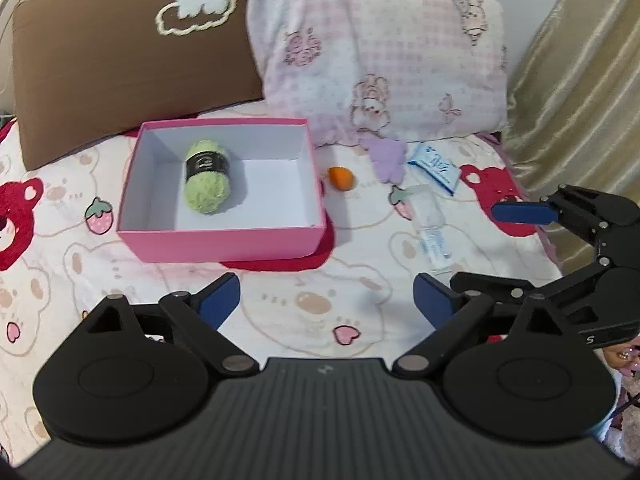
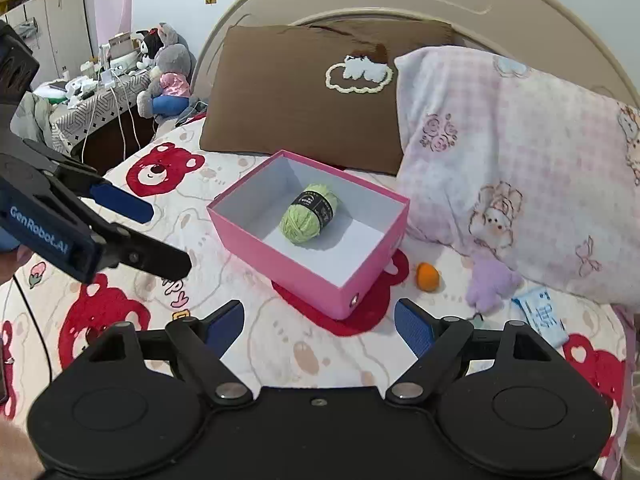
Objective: Organize objects
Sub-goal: 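Withdraw the left tool from the box toward the white boxed tube, then lower the left tool onto the white boxed tube and close on it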
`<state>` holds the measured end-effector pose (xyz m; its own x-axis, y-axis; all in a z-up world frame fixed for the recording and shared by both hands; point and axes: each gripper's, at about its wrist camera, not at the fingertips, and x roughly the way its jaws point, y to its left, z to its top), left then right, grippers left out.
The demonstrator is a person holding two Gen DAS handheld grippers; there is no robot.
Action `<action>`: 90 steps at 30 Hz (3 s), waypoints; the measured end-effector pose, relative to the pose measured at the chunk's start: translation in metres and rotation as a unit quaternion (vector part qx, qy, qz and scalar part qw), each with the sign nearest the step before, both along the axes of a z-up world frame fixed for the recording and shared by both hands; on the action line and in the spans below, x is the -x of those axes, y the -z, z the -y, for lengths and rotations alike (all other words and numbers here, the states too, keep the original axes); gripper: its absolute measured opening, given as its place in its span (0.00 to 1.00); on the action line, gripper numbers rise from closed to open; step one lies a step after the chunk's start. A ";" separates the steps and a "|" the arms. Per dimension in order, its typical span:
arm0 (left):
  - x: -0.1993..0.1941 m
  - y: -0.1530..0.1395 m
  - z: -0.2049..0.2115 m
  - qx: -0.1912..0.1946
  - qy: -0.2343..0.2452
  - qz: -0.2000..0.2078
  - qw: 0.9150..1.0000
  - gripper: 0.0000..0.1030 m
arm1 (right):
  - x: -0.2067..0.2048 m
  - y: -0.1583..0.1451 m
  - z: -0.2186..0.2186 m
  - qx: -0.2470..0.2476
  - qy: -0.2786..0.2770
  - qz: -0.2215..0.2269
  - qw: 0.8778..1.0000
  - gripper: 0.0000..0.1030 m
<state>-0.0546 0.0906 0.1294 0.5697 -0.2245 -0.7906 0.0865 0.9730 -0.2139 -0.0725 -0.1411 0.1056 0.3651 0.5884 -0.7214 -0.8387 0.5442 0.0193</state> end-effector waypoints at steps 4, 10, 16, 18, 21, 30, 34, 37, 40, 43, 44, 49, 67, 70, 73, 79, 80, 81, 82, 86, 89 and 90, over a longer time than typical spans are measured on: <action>0.003 0.002 0.019 0.006 0.022 0.001 1.000 0.94 | 0.000 0.000 0.021 0.004 0.010 0.007 1.000 0.83; -0.004 0.018 0.039 0.015 0.052 -0.018 0.998 0.99 | -0.002 0.008 0.049 0.011 0.027 0.006 1.000 0.83; -0.010 0.035 0.056 0.020 0.071 -0.036 0.997 1.00 | -0.003 0.018 0.066 0.027 0.035 0.004 0.999 0.83; -0.012 0.041 0.060 0.025 0.071 -0.044 0.996 1.00 | -0.002 0.024 0.069 0.037 0.033 0.007 0.999 0.83; -0.015 0.050 0.068 0.024 0.081 -0.052 0.995 1.00 | -0.002 0.033 0.075 0.046 0.030 0.013 0.998 0.83; -0.028 0.080 0.094 0.036 0.104 -0.079 0.991 1.00 | -0.006 0.066 0.092 0.058 0.041 0.011 0.997 0.83; -0.034 0.094 0.106 0.037 0.107 -0.093 0.989 1.00 | -0.013 0.079 0.099 0.058 0.051 0.013 0.997 0.83; -0.040 0.104 0.114 0.040 0.107 -0.103 0.988 1.00 | -0.017 0.090 0.104 0.054 0.057 0.022 0.997 0.83; -0.047 0.114 0.124 0.049 0.112 -0.118 0.985 0.99 | -0.022 0.105 0.106 0.061 0.057 0.041 0.996 0.84; -0.052 0.119 0.132 0.055 0.113 -0.120 0.985 0.99 | -0.028 0.130 0.100 0.113 0.036 0.091 0.989 0.84; -0.053 0.120 0.135 0.051 0.112 -0.119 0.985 0.99 | -0.030 0.138 0.099 0.126 0.029 0.105 0.986 0.84; -0.059 0.126 0.143 0.044 0.109 -0.111 0.987 0.99 | -0.044 0.163 0.097 0.125 0.007 0.114 0.986 0.84; -0.108 0.197 0.164 0.051 0.033 -0.050 0.997 0.97 | -0.098 0.240 0.122 -0.027 0.134 -0.006 0.991 0.85; -0.111 0.207 0.170 0.054 0.035 -0.044 0.997 0.96 | -0.103 0.246 0.119 -0.019 0.141 -0.010 0.990 0.85; -0.115 0.217 0.177 0.047 0.028 -0.040 0.998 0.96 | -0.106 0.253 0.120 -0.016 0.149 -0.017 0.989 0.85; -0.114 0.232 0.182 0.092 0.009 -0.012 0.996 0.92 | -0.114 0.259 0.122 -0.016 0.171 -0.021 0.985 0.84; -0.112 0.233 0.185 0.089 0.003 -0.007 0.996 0.91 | -0.116 0.261 0.121 -0.009 0.171 -0.024 0.985 0.83; -0.111 0.232 0.188 0.088 0.005 -0.004 0.996 0.91 | -0.120 0.264 0.119 0.014 0.179 -0.034 0.983 0.83; -0.110 0.232 0.190 0.089 0.010 -0.002 0.996 0.91 | -0.126 0.268 0.118 0.027 0.177 -0.054 0.982 0.83; -0.109 0.233 0.196 0.093 0.016 0.003 0.996 0.88 | -0.132 0.271 0.119 0.027 0.172 -0.067 0.982 0.83; -0.110 0.234 0.203 0.079 0.025 0.014 0.996 0.84 | -0.130 0.271 0.118 0.028 0.168 -0.062 0.984 0.84; -0.112 0.235 0.205 0.075 0.027 0.017 0.997 0.84 | -0.129 0.270 0.119 0.025 0.168 -0.061 0.984 0.84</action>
